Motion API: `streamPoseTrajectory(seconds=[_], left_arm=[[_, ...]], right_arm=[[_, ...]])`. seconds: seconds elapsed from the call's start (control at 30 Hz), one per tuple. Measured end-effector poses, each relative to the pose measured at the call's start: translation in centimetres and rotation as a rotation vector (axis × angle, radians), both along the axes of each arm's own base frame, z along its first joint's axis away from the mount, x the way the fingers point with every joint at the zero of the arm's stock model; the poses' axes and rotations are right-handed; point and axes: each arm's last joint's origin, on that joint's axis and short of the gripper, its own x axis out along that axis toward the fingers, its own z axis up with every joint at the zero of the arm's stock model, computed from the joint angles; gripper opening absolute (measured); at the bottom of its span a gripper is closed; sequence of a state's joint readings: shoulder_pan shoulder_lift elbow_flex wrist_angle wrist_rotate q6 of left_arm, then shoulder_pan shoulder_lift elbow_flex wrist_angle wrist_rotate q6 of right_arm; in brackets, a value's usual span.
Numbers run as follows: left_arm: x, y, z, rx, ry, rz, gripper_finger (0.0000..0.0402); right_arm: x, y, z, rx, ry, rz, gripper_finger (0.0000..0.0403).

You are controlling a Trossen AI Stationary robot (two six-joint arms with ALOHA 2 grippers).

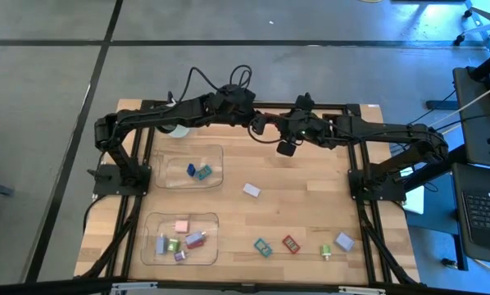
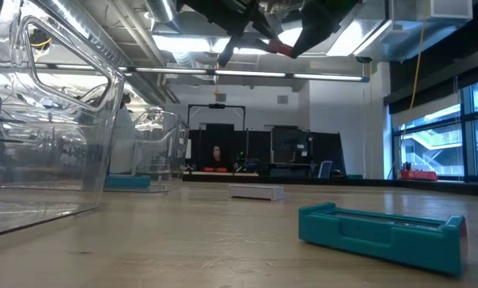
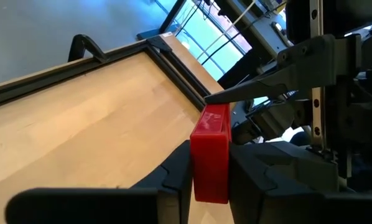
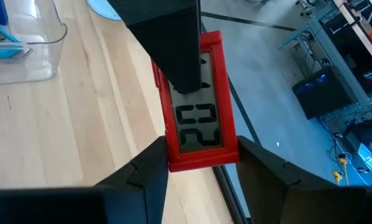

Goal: Pick & Place Office items
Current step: Put the top red timer into the top transparent bin

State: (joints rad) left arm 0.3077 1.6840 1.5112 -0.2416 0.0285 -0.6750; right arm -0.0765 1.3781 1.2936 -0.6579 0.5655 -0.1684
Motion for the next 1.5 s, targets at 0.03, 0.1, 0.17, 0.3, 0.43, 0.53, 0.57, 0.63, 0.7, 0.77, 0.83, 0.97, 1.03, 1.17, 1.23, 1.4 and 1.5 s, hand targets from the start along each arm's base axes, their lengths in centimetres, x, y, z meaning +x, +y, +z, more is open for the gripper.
streamPoseTrajectory(seconds=[0.03, 0.1, 0.17, 0.3, 0.43, 0.53, 0.57, 0.63, 0.7, 0.77, 0.83, 0.97, 1.03, 1.17, 1.23, 1.4, 1.5], left_arm=[[0.0, 0.0, 0.0, 0.000, -0.004, -0.002, 0.0070], [0.0, 0.0, 0.1, -0.001, -0.010, -0.012, 0.0072], [0.1, 0.0, 0.1, 0.002, -0.015, -0.015, 0.0073], [0.1, 0.0, 0.1, 0.003, -0.016, -0.017, 0.0073], [0.1, 0.0, 0.3, 0.011, -0.028, -0.027, 0.0073], [0.2, -0.1, 0.4, 0.006, -0.040, -0.047, 0.0073], [0.2, -0.1, 0.4, 0.004, -0.045, -0.055, 0.0073], [0.2, -0.1, 0.5, 0.005, -0.053, -0.058, 0.0074], [0.2, 0.0, 0.5, 0.005, -0.052, -0.055, 0.0074], [0.1, 0.1, 0.4, 0.004, -0.050, -0.053, 0.0074], [0.1, 0.2, 0.4, 0.004, -0.049, -0.049, 0.0074], [-0.2, 0.9, 0.2, -0.003, -0.028, -0.028, 0.0074], [-0.6, 1.4, 0.1, -0.009, -0.005, -0.016, 0.0074], [-1.9, 1.7, 0.1, -0.042, 0.079, -0.020, 0.0074], [-3.0, 1.6, 0.0, -0.072, 0.148, -0.044, 0.0074], [-6.4, 0.0, 1.0, -0.125, 0.300, -0.092, 0.0074], [-8.8, -1.4, 1.9, -0.149, 0.396, -0.100, 0.0074]], right_arm=[[0.0, 0.0, 0.0, 0.000, -0.001, 0.000, 0.0164], [0.0, 0.0, 0.0, -0.002, -0.001, -0.002, 0.0168], [0.0, 0.0, 0.1, -0.002, -0.002, -0.003, 0.0173], [0.0, 0.0, 0.1, -0.002, -0.002, -0.003, 0.0179], [0.0, 0.0, 0.0, 0.011, -0.001, 0.001, 0.0194], [-0.1, 0.0, -0.1, 0.027, 0.002, -0.004, 0.0216], [-0.2, 0.0, -0.1, 0.028, 0.007, -0.006, 0.0226], [-0.2, 0.0, -0.2, 0.029, 0.017, -0.007, 0.0246], [-0.3, 0.0, -0.3, 0.029, 0.028, -0.008, 0.0269], [-0.4, 0.0, -0.3, 0.028, 0.041, -0.010, 0.0290], [-0.7, 0.0, -0.3, 0.029, 0.057, -0.012, 0.0309], [-2.2, 0.2, 0.0, 0.076, 0.087, -0.022, 0.0330], [-3.3, 0.3, 0.2, 0.138, 0.111, -0.022, 0.0333], [-5.6, 0.7, 0.6, 0.270, 0.124, -0.054, 0.0334], [-6.6, 0.8, 0.9, 0.301, 0.128, -0.090, 0.0334], [-8.3, 0.9, 1.4, 0.343, 0.105, -0.168, 0.0334], [-8.7, 1.0, 1.6, 0.352, 0.082, -0.183, 0.0334]])
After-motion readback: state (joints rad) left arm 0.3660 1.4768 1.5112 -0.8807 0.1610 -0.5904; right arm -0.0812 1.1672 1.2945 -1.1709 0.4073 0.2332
